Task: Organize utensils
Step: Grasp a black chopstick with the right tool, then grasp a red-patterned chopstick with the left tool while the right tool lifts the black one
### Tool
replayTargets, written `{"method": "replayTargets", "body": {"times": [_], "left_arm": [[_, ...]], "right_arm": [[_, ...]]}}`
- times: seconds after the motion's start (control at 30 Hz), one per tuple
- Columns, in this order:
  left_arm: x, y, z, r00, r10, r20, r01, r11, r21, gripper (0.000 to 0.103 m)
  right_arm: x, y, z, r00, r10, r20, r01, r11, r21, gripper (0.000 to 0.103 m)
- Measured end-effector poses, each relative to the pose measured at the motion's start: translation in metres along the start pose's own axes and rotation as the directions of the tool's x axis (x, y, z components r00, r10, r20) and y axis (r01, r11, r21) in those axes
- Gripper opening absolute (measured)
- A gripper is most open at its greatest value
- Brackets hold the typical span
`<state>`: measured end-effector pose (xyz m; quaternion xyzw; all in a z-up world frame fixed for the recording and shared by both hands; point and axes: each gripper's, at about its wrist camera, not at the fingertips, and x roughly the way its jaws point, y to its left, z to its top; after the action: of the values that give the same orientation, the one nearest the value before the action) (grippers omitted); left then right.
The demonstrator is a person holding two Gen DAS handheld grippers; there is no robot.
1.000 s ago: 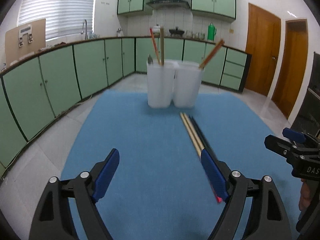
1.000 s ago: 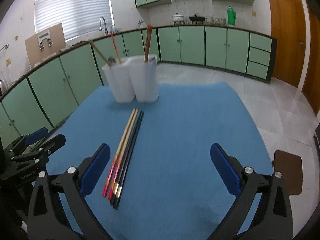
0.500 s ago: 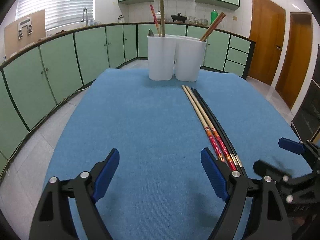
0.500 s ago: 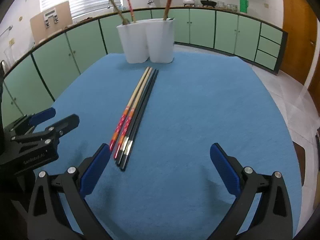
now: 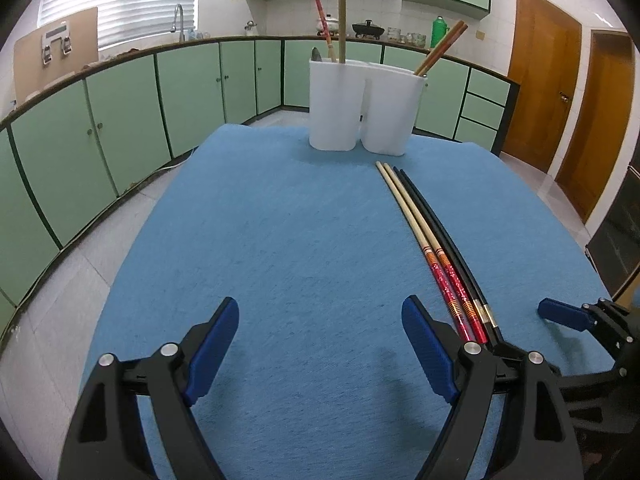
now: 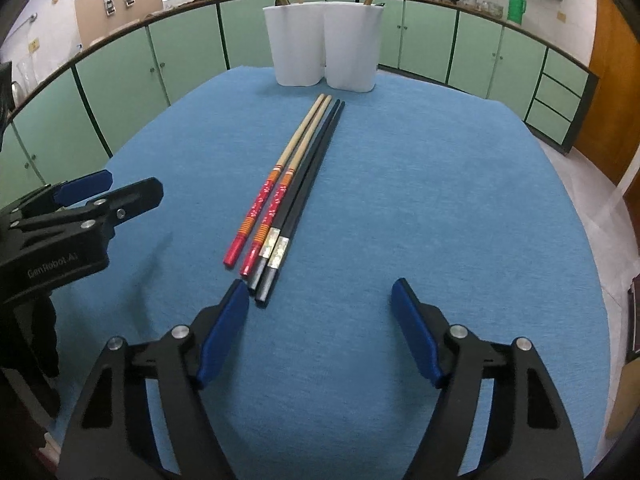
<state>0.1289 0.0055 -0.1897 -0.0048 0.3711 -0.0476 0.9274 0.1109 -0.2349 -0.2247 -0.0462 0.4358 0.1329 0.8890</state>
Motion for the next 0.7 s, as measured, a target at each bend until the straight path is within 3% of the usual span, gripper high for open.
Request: {"method": "replayTargets", "body": {"times": [0.27, 0.43, 0.53, 0.6, 0.7], "left_arm": [[0.0, -0.004, 0.0, 1.0, 0.005, -0.004, -0.005, 1.0, 0.015, 0.082], [0.001, -0.006, 0.001, 1.0, 0.005, -0.003, -0.005, 1.0, 0.027, 0.082], [0.002, -0.007, 0.001, 1.0, 0.005, -0.01, -0.005, 0.999, 0.037, 0.082], [0.003, -0.01, 0.001, 1.0, -0.003, -0.017, 0.004, 0.999, 0.044, 0.082], [0.005, -0.015, 0.001, 0.999, -0.023, -0.032, 0.025, 0.998, 0.049, 0.082]], "right_arm": [[-0.003, -0.02, -0.002, 1.0, -0.022, 0.007, 0.022, 0.998, 0.054, 0.064], [-0.003, -0.007, -0.002, 1.0, -0.003, 0.013, 0.003, 1.0, 0.009, 0.045], [-0.003, -0.005, -0.001, 1.0, 0.011, 0.015, -0.011, 1.0, 0.0, 0.028], [-0.003, -0.005, -0.001, 1.0, 0.026, 0.015, -0.026, 1.0, 0.003, 0.009], [-0.002, -0.008, 0.0, 0.999, 0.04, 0.015, -0.04, 0.999, 0.015, 0.006]]}}
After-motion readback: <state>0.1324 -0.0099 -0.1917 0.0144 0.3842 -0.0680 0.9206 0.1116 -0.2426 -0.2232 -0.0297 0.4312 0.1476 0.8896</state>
